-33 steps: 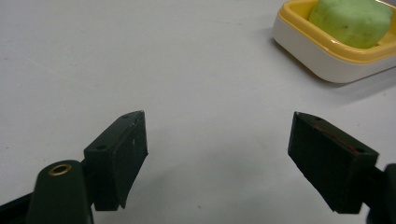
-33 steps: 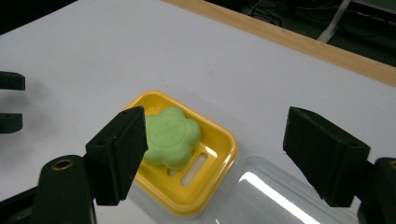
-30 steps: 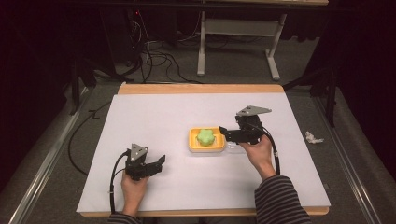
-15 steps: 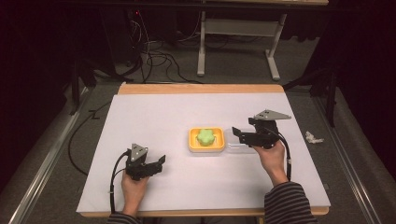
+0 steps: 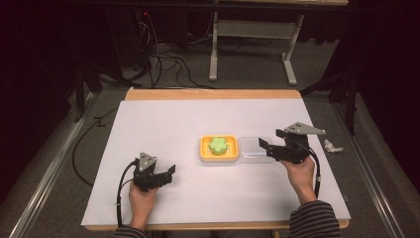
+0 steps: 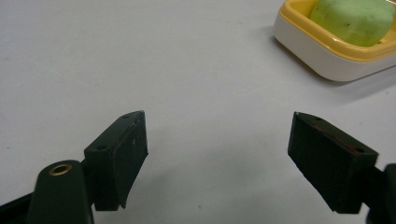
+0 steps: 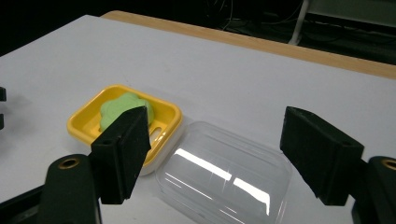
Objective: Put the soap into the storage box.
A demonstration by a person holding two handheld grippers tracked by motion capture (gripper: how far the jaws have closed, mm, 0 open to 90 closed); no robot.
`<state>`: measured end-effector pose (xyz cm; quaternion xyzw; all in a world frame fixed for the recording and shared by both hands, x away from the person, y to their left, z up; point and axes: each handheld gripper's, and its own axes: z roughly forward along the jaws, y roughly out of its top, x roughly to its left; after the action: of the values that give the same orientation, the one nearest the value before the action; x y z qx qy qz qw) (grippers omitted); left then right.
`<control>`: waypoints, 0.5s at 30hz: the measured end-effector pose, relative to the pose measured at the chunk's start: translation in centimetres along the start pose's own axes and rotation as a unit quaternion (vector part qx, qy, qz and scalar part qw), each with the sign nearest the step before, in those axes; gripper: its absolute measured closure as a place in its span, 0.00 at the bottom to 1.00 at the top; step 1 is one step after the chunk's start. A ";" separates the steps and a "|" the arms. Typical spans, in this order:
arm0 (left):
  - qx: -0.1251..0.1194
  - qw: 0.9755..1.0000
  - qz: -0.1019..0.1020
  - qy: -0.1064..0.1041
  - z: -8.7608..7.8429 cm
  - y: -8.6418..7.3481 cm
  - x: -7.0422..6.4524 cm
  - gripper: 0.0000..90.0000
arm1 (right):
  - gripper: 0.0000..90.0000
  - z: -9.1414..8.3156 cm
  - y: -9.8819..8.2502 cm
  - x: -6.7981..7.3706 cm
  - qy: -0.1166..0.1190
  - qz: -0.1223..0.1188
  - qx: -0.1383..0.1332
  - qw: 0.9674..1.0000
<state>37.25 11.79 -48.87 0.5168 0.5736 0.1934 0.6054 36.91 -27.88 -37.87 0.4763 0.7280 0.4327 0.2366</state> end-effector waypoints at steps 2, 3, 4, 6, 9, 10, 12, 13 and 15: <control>-0.002 1.000 -0.001 -0.001 0.0 0.0 0.0 0.23 | 0.27 -0.3 -0.2 -0.2 -0.001 0.000 -0.004 1.000; -0.002 1.000 -0.001 -0.001 0.0 0.0 0.0 0.23 | 0.27 -0.4 -0.3 -0.2 -0.001 0.002 -0.005 1.000; -0.002 1.000 0.000 -0.001 0.0 0.0 0.0 0.23 | 0.27 -0.6 -0.4 -0.3 -0.002 0.001 -0.008 1.000; -0.002 1.000 -0.001 -0.001 0.0 0.0 0.0 0.23 | 0.27 -1.0 -0.5 -0.4 -0.004 0.005 -0.009 1.000; -0.002 1.000 -0.001 0.000 0.0 0.0 0.0 0.23 | 0.27 -1.5 -0.8 -0.6 -0.005 0.006 -0.018 1.000; -0.001 1.000 0.000 0.000 0.0 0.0 0.0 0.23 | 0.27 -1.6 -0.9 -0.6 -0.006 0.007 -0.019 1.000; -0.002 1.000 0.000 0.000 0.0 0.0 0.0 0.23 | 0.27 -1.9 -1.1 -0.7 -0.008 0.007 -0.021 1.000; -0.004 1.000 -0.002 0.000 0.0 0.0 0.0 0.23 | 0.27 -2.0 -1.2 -0.7 -0.008 0.006 -0.021 1.000; -0.004 1.000 -0.002 -0.001 0.0 0.0 0.0 0.23 | 0.27 -2.2 -1.5 -0.7 -0.009 0.007 -0.024 1.000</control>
<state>37.24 11.75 -48.86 0.5135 0.5735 0.1940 0.6080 34.87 -29.67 -38.05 0.4791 0.7120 0.4476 0.2513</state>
